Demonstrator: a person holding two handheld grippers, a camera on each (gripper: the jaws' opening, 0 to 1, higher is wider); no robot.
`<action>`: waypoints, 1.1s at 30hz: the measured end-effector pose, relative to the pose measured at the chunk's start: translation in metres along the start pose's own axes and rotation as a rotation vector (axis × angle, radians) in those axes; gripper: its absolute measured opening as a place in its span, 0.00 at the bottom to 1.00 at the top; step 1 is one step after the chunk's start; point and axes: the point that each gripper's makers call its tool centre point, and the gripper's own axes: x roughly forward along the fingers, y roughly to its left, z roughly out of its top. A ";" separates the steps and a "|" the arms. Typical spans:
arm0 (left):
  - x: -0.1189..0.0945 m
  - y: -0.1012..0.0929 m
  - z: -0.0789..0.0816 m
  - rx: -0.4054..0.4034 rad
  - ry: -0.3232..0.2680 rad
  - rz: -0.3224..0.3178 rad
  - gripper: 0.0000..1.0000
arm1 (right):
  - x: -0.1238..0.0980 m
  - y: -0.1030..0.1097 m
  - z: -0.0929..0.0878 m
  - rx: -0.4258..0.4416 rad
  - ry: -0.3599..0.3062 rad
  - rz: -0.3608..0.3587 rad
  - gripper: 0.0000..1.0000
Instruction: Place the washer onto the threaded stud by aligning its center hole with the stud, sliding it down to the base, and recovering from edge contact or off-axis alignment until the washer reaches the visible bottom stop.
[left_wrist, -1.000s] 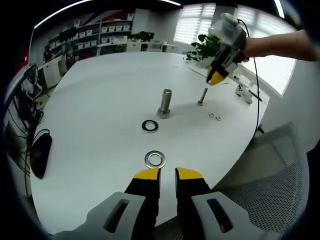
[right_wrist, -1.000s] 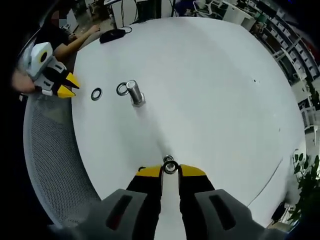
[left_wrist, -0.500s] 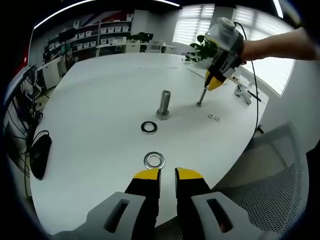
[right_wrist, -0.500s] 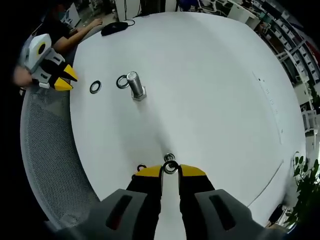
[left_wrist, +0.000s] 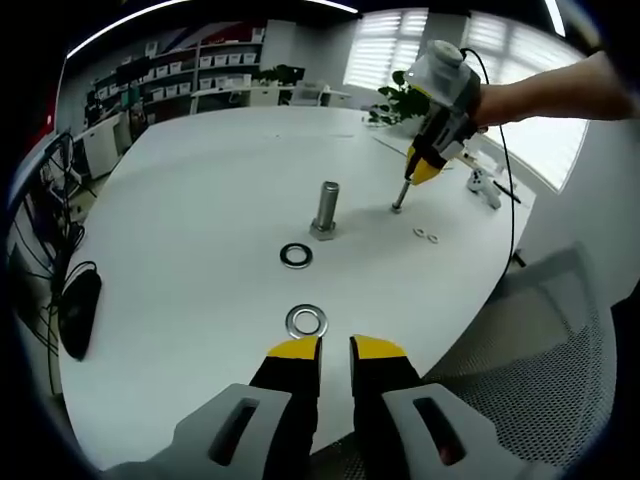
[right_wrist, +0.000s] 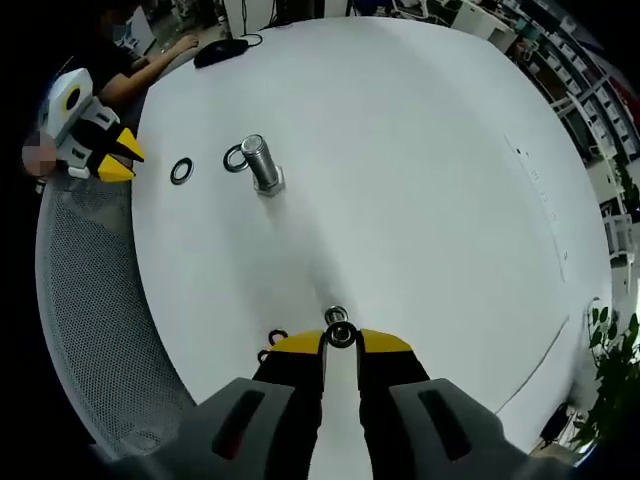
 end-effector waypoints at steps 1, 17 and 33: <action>0.000 0.000 0.000 0.000 0.000 0.000 0.09 | 0.001 0.000 0.000 0.000 0.002 0.001 0.13; 0.001 -0.001 -0.002 0.001 0.010 -0.002 0.09 | 0.024 -0.005 -0.006 -0.017 0.042 0.025 0.14; 0.001 -0.001 -0.004 0.003 0.019 0.002 0.08 | 0.044 -0.005 -0.011 0.006 0.059 0.041 0.14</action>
